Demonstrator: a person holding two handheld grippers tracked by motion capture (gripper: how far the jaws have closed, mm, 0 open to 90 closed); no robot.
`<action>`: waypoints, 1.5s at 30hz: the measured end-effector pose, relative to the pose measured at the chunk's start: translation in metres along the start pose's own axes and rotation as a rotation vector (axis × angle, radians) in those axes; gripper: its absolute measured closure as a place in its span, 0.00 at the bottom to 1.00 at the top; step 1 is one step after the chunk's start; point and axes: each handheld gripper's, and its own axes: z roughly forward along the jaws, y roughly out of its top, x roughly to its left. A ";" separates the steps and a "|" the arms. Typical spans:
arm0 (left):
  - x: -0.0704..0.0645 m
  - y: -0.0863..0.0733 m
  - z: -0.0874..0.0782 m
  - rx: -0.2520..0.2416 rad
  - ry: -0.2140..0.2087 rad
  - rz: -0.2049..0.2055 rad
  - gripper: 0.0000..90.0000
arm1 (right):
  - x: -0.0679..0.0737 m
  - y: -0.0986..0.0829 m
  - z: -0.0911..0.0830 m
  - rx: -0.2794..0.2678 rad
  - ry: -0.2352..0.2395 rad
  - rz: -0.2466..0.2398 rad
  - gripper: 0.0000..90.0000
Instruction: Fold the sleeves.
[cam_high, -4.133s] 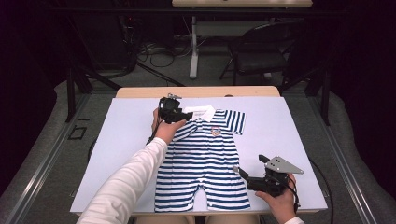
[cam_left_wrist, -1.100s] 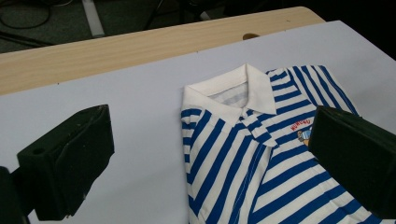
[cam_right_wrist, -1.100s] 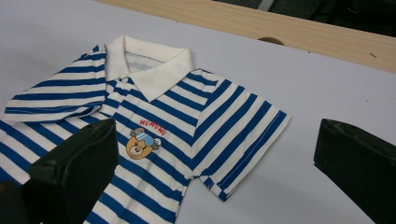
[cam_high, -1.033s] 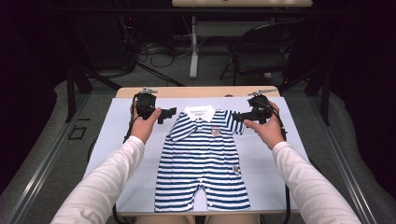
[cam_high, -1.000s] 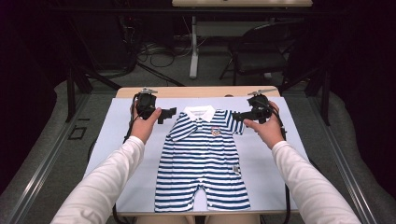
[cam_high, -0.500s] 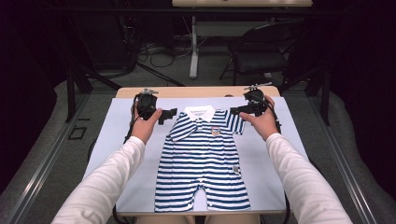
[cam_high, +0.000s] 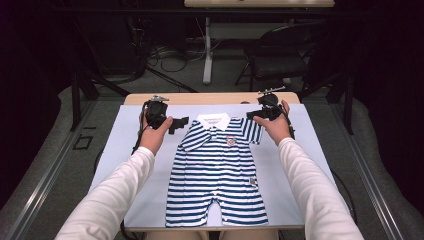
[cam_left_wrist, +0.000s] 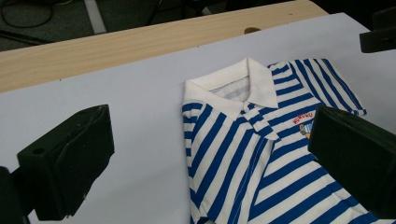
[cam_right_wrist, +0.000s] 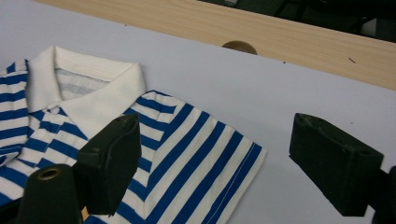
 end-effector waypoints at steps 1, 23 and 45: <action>0.000 0.000 0.000 0.004 0.002 -0.004 0.01 | -0.002 0.000 0.002 0.000 -0.002 0.004 0.19; -0.010 -0.001 0.003 0.007 -0.004 0.000 0.01 | -0.027 -0.012 0.033 0.053 -0.038 0.103 0.42; -0.010 -0.001 0.000 0.007 0.001 -0.008 0.01 | -0.041 -0.020 0.048 0.064 -0.044 0.177 0.55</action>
